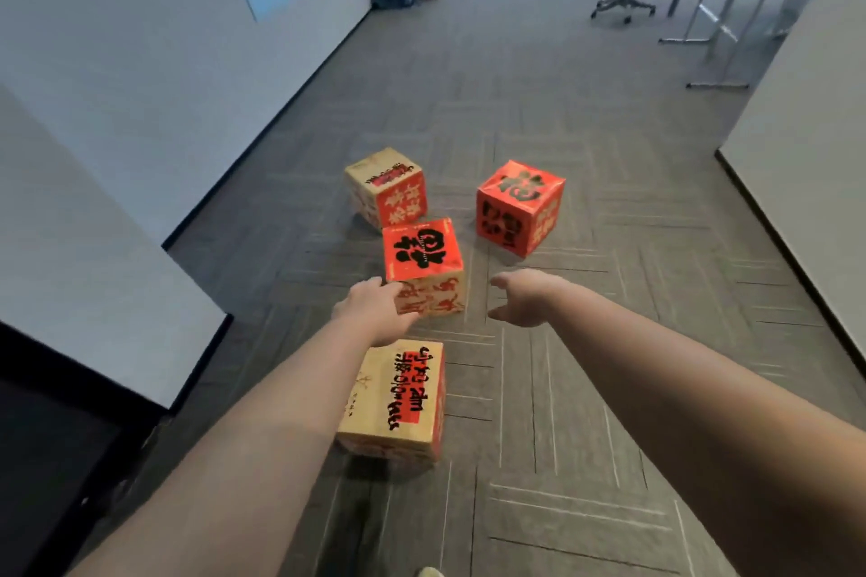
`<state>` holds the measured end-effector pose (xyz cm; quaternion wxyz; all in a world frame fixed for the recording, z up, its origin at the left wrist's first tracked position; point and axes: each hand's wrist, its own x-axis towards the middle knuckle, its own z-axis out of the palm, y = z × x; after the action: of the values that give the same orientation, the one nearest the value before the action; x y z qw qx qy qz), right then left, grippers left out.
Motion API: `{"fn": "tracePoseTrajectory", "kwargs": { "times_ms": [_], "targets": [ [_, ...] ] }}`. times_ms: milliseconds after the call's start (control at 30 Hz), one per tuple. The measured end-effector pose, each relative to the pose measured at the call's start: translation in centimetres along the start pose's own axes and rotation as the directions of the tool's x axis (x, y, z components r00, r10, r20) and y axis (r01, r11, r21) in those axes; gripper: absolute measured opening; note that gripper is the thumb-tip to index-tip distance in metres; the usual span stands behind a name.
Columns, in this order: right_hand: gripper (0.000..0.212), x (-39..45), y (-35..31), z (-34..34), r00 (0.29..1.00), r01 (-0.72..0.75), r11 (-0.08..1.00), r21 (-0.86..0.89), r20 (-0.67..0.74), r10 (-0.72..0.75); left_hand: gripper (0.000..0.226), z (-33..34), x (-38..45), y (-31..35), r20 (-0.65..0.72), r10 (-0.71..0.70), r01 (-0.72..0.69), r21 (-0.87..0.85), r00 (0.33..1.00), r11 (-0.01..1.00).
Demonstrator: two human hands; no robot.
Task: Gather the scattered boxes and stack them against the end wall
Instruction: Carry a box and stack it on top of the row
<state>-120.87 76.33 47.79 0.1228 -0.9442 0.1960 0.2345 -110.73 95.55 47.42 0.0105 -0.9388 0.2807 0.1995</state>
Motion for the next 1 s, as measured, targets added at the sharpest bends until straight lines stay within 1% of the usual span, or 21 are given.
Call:
{"fn": "tracePoseTrajectory", "kwargs": {
  "times_ms": [100,200,300,367,500,633,767,900,1000],
  "targets": [
    [0.064,6.7,-2.5,-0.3,1.0,0.017,1.0,-0.006,0.027,-0.017,0.066,-0.5,5.1,-3.6,0.027,-0.058,0.058,-0.017,0.998,0.998],
    [0.066,12.2,-4.0,0.5,0.996,0.035,0.999,0.015,0.084,-0.036,0.067,0.8,9.4,-6.4,0.093,-0.125,0.127,-0.021,0.988,0.992],
    [0.066,17.5,-4.1,2.0,0.991,0.039,0.999,0.014,0.13,-0.041,0.068,2.3,13.7,-7.5,0.152,-0.159,0.161,0.004,0.975,0.987],
    [0.067,20.8,-4.0,3.1,0.984,0.055,0.998,0.0,0.172,-0.054,0.069,3.6,16.2,-8.1,0.185,-0.17,0.174,-0.008,0.968,0.985],
    [0.07,26.1,-3.8,6.5,0.973,0.077,0.997,-0.024,0.222,-0.07,0.068,7.7,20.3,-9.2,0.211,-0.186,0.195,-0.023,0.96,0.981],
    [0.074,29.5,-3.2,11.1,0.96,0.053,0.999,0.004,0.277,-0.052,0.071,12.7,23.4,-9.9,0.247,-0.175,0.185,-0.017,0.953,0.983],
    [0.075,32.6,-3.2,16.0,0.952,0.027,0.999,0.023,0.306,-0.033,0.07,17.8,26.3,-11.7,0.242,-0.148,0.154,-0.004,0.959,0.988],
    [0.077,35.8,-3.8,21.1,0.937,-0.068,0.996,0.065,0.347,0.041,0.074,22.8,29.7,-14.3,0.282,-0.165,0.172,0.001,0.945,0.985],
    [0.08,37.2,-4.4,24.3,0.926,-0.162,0.982,0.097,0.358,0.118,0.076,25.9,31.1,-15.8,0.274,-0.151,0.155,0.007,0.95,0.988]
  ]
}}
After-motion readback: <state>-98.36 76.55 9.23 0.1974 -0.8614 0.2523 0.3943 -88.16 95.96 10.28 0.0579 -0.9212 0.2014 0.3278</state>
